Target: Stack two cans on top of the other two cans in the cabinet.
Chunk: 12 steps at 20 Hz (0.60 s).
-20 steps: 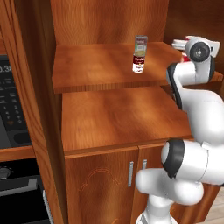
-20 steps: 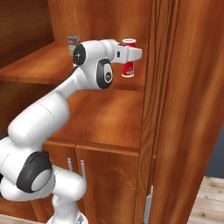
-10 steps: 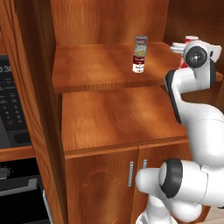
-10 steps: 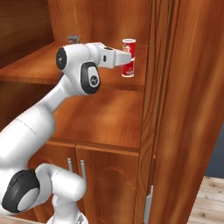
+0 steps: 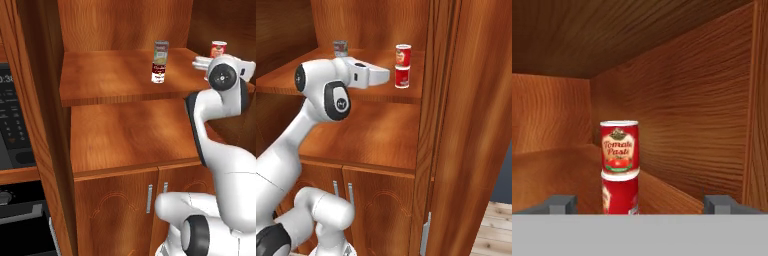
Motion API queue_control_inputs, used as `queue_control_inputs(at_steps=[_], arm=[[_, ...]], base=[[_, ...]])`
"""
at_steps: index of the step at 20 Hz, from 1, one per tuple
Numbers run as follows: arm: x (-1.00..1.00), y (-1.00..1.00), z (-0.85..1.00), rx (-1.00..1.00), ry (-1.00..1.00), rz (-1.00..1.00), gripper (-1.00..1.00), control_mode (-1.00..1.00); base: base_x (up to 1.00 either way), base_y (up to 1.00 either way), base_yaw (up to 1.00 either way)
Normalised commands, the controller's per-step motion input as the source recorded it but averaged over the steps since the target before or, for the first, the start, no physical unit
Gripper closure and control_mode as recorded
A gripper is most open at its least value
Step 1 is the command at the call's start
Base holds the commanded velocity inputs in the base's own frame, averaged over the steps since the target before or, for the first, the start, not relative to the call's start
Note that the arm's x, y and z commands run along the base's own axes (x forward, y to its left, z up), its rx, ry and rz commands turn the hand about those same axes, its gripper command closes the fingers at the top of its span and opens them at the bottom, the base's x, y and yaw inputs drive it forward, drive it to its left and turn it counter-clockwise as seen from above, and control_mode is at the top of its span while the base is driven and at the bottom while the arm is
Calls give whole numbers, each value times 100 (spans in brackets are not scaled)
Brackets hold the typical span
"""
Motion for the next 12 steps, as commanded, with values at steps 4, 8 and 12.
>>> queue_control_inputs(at_steps=[4,8,12], arm=[[-67,22,-7,4,8,0,-100,-100],[-63,25,-10,11,9,0,-100,-100],[-58,25,-12,11,13,0,-100,-100]], base=[[0,0,0],[0,0,0],[0,0,0]])
